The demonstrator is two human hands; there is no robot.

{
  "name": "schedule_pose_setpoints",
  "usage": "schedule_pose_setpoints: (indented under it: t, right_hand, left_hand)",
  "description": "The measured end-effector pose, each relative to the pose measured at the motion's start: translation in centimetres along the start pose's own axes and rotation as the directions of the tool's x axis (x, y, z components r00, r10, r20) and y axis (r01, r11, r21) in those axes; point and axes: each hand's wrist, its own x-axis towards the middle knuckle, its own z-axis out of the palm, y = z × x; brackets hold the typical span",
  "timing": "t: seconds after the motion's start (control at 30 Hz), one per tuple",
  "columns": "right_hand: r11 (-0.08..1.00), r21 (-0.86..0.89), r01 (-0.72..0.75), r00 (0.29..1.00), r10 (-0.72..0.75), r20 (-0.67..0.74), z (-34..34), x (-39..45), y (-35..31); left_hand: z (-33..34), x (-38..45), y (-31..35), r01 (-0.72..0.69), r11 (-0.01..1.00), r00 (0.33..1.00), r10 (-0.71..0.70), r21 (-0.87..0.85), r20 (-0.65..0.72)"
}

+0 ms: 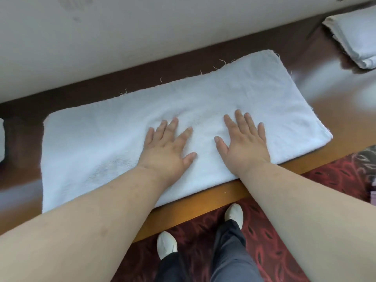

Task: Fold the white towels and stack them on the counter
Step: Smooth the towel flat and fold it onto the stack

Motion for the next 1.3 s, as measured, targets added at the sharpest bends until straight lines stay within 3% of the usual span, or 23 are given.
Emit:
schedule_pose_setpoints:
  t: [0.07, 0.17, 0.3, 0.37, 0.47, 0.57, 0.8, 0.93, 1.03, 1.3]
  right_hand:
    - [1.0, -0.014, -0.005, 1.0, 0.006, 0.007, -0.2, -0.2, -0.1]
    - [1.0, -0.018, -0.017, 1.0, 0.017, -0.01, -0.1, -0.2, -0.2]
    - [1.0, 0.0, -0.02, 0.998, 0.02, -0.058, 0.1, -0.3, -0.1]
    - [1.0, 0.015, -0.019, 0.997, 0.02, -0.08, 0.2, -0.3, 0.0]
    - [0.999, 0.032, -0.019, 0.995, 0.022, -0.092, 0.2, -0.4, 0.1]
    - [0.998, 0.054, -0.02, 0.995, 0.025, -0.1, 0.0, -0.5, 0.0]
    - [0.997, 0.073, -0.019, 0.995, 0.026, -0.095, -0.2, -0.6, 0.0]
    - [0.997, 0.078, -0.02, 0.995, 0.028, -0.097, -0.2, -0.7, 0.0]
    - [0.997, 0.07, -0.016, 0.995, 0.023, -0.094, -0.3, -0.6, -0.1]
    - [0.991, 0.131, -0.012, 0.986, 0.033, -0.161, -0.1, -0.9, -0.1]
  left_hand:
    - [-2.3, 0.9, -2.0, 0.018, 0.99, 0.994, -0.033, -0.141, -0.106]
    - [-4.7, 3.0, -8.2, 0.176, 0.952, 0.943, -0.236, -0.249, -0.235]
    - [-6.1, 4.3, -15.1, 0.453, 0.891, 0.891, -0.452, -0.023, 0.031]
    - [-6.6, 4.6, -16.2, 0.447, 0.893, 0.892, -0.45, 0.059, 0.053]
    - [-7.3, 5.0, -16.1, 0.445, 0.895, 0.894, -0.446, 0.027, 0.037]
    - [-7.6, 5.3, -15.3, 0.388, 0.921, 0.921, -0.387, -0.026, 0.037]
    - [-7.9, 4.1, -14.5, 0.246, 0.967, 0.96, -0.253, -0.073, -0.123]
    - [-7.9, 2.9, -13.7, 0.163, 0.963, 0.966, -0.2, -0.214, -0.163]
    - [-8.1, 1.5, -12.1, 0.096, 0.982, 0.98, -0.123, -0.165, -0.157]
    - [-6.5, -7.8, -5.4, -0.148, 0.985, 0.941, 0.113, -0.086, -0.319]
